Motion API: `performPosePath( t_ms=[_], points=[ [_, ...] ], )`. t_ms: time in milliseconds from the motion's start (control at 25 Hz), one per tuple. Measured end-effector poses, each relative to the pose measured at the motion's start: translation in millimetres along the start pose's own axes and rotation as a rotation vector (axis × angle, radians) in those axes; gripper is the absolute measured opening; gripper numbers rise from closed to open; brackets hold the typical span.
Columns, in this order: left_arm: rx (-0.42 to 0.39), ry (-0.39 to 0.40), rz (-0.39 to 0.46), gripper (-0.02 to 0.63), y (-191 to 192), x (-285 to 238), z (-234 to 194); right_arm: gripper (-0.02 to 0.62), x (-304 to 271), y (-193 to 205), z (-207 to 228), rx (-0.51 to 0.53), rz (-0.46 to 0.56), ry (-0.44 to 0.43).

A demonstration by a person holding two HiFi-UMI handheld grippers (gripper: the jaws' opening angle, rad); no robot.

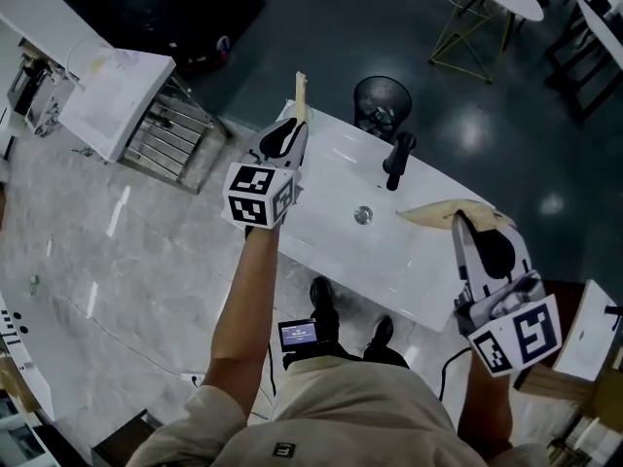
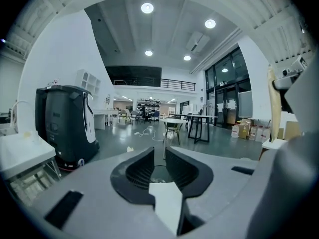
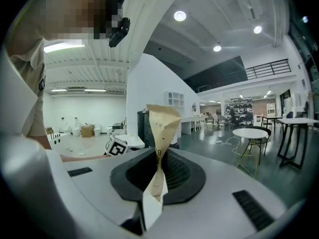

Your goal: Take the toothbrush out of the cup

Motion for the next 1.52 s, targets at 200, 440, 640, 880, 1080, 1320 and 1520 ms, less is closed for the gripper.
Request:
performPosePath(
  t_ms=[200, 440, 640, 880, 1080, 1320, 1520],
  points=[
    [0.008, -0.023, -0.059, 0.137, 25.9, -51.3, -23.6, 0.028, -11.0, 10.0, 8.2, -0.019, -0.036, 0.048],
    [0.004, -0.059, -0.137, 0.198, 66.7, -109.5, -57.0, 0.028, -39.9, 35.1, 23.8, -0.048, -0.089, 0.099],
    [0.002, -0.049, -0.175, 0.213, 88.8, -141.2, -61.6, 0.028, -47.1, 52.6, 32.2, -0.067, -0.116, 0.124],
    [-0.006, -0.043, -0.197, 0.212, 97.6, -160.1, -62.9, 0.028, -47.0, 61.2, 36.3, -0.079, -0.14, 0.148],
    [-0.004, -0.049, -0.222, 0.212, 106.3, -166.4, -65.4, 0.028, -45.5, 65.4, 38.0, -0.082, -0.147, 0.161],
    [-0.013, -0.072, -0.226, 0.152, 108.7, -167.6, -66.6, 0.028, -42.3, 71.8, 42.1, -0.085, -0.155, 0.169],
    [-0.016, -0.092, -0.22, 0.063, 110.0, -163.7, -68.1, 0.028, -41.6, 73.8, 43.3, -0.085, -0.151, 0.165]
  ],
)
Point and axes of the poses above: the fingertips, and each gripper's own axes: x backward along the fingers, z to its right, y out of its underside, the point moved 10 cm from there along x, backward along the fingers, and after that the axes turned 10 degrees about -x, right-handed, at the moved point
